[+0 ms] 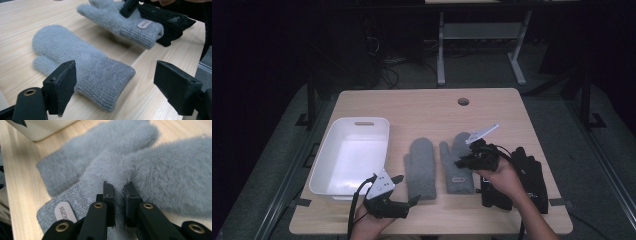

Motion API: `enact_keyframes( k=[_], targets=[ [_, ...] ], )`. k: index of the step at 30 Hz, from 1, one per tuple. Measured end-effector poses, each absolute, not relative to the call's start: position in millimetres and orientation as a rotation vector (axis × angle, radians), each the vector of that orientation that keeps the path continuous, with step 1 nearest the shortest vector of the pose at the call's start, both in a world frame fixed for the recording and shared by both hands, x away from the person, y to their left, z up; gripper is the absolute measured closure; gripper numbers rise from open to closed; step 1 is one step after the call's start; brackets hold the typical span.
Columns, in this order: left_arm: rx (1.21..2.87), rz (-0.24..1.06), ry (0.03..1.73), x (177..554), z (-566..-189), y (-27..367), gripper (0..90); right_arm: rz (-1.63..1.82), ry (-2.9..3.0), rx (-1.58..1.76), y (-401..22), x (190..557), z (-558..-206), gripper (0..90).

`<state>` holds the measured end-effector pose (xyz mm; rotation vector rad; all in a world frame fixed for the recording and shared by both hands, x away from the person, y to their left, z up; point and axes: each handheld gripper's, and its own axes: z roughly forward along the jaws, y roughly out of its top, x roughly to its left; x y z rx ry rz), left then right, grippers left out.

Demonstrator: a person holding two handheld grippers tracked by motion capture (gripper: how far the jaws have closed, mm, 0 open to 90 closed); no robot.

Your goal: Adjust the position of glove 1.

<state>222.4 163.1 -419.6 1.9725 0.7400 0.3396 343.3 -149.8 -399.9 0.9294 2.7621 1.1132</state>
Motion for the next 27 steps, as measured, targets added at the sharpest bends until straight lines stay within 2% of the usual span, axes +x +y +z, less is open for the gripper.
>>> enact_keyframes(
  k=[3, 11, 19, 27],
  targets=[
    [1.967, 0.341, 0.744, 221.6, -417.9, 165.2, 18.2, 1.126, 2.770, 0.893, -131.3, 342.6, -386.0, 82.7],
    [1.954, 0.345, 0.751, 220.4, -415.9, 168.1, 18.2, 1.120, 2.829, 0.813, -82.9, 348.6, -377.3, 82.5],
    [1.947, 0.340, 0.762, 220.8, -414.5, 170.2, 18.2, 1.077, 2.872, 0.765, -50.7, 357.3, -384.8, 82.2],
    [1.968, 0.353, 0.766, 222.3, -416.2, 166.5, 18.7, 1.058, 2.909, 0.769, -36.5, 360.0, -394.4, 81.6]
  ],
)
